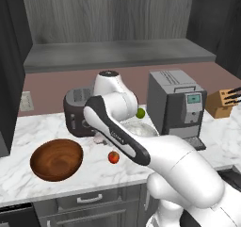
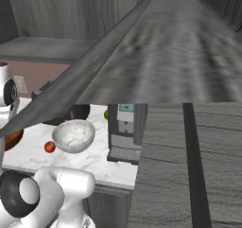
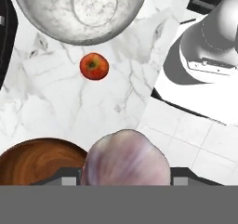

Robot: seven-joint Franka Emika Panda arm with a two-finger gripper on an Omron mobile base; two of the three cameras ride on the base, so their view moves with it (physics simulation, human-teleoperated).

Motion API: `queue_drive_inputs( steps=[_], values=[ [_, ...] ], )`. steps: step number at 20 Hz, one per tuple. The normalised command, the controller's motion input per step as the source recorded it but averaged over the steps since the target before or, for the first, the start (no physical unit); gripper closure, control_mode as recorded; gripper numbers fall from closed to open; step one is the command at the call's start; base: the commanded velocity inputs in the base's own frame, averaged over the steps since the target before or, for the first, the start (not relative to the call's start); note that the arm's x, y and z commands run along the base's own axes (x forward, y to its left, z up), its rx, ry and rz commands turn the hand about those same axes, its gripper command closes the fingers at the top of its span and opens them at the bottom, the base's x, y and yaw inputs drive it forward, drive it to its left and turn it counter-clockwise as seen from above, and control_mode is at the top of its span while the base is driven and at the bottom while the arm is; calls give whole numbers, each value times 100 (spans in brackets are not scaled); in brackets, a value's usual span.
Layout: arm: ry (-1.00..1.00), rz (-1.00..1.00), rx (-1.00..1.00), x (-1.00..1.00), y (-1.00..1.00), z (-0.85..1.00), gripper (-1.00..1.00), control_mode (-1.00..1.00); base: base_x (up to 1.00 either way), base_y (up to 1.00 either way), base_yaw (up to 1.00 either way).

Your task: Pick both bowls and place them on the counter. Then place the garlic in one bowl and place the apple in the other bowl.

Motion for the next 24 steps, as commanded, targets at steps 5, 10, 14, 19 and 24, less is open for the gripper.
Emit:
queue_drive_inputs(
  steps=[5,10,14,19,24],
  values=[
    [0,27,-8,-1,1,13,100,-100,0,0,0],
    [0,38,-4,-8,16,-4,100,-100,0,0,0],
    [0,38,0,-18,29,-15,100,-100,0,0,0],
    [0,27,0,-16,35,-13,100,-100,0,0,0],
    [2,16,0,-4,32,-7,100,-100,0,0,0]
  ],
)
